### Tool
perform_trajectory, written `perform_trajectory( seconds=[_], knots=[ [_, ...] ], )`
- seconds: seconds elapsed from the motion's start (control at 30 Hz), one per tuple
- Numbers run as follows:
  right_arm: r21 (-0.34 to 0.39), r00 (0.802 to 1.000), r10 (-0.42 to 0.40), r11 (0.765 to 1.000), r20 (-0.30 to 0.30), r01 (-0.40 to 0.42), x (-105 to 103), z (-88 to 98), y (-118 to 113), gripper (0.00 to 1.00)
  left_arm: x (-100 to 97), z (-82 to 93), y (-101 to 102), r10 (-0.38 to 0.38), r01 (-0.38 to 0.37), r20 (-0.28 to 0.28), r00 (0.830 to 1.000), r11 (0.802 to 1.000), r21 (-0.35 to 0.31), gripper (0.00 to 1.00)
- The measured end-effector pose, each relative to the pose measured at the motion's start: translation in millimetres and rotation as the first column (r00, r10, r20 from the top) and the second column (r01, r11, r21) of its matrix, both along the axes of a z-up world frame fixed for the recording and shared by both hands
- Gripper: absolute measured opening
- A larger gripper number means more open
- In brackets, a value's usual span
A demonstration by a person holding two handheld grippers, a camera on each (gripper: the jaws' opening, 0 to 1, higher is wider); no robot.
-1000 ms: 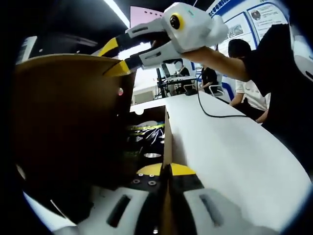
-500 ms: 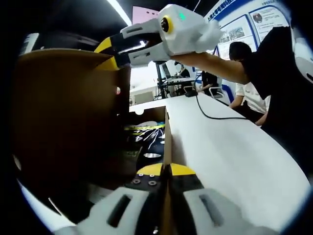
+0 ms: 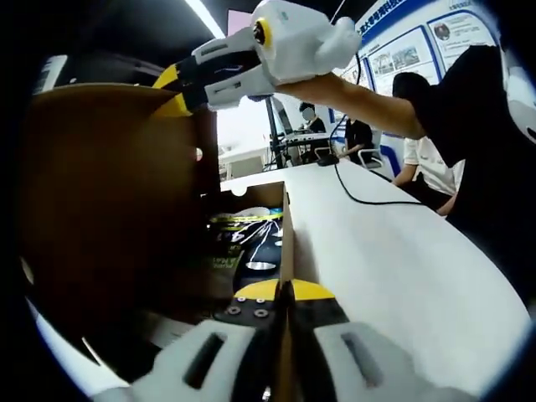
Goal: Operate the shoe box by opening the lid, removing the specified soft item, and placing it in the target area until the item is outside and the box remains undamaged.
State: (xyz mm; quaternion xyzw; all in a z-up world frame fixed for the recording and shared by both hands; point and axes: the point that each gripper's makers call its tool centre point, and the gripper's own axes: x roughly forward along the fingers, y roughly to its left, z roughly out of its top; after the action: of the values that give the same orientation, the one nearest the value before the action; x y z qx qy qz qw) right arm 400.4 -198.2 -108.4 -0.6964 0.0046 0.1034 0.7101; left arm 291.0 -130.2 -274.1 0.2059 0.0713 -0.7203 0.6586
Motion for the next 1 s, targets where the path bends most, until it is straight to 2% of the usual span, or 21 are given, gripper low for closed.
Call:
perform_trajectory(
  seconds=[0.3, 1.0],
  knots=[
    [-0.006, 0.999, -0.001, 1.000, -0.054, 0.001, 2, -0.5, 0, 0.09, 0.5, -0.4, 0, 0.000, 0.000, -0.002, 1.000, 1.000, 0.003, 0.03],
    [-0.011, 0.995, -0.011, 1.000, -0.104, 0.010, 25, 4.5, -4, 0.07, 1.6, 0.7, -1, 0.002, -0.002, -0.008, 1.000, 1.000, 0.000, 0.03]
  ],
)
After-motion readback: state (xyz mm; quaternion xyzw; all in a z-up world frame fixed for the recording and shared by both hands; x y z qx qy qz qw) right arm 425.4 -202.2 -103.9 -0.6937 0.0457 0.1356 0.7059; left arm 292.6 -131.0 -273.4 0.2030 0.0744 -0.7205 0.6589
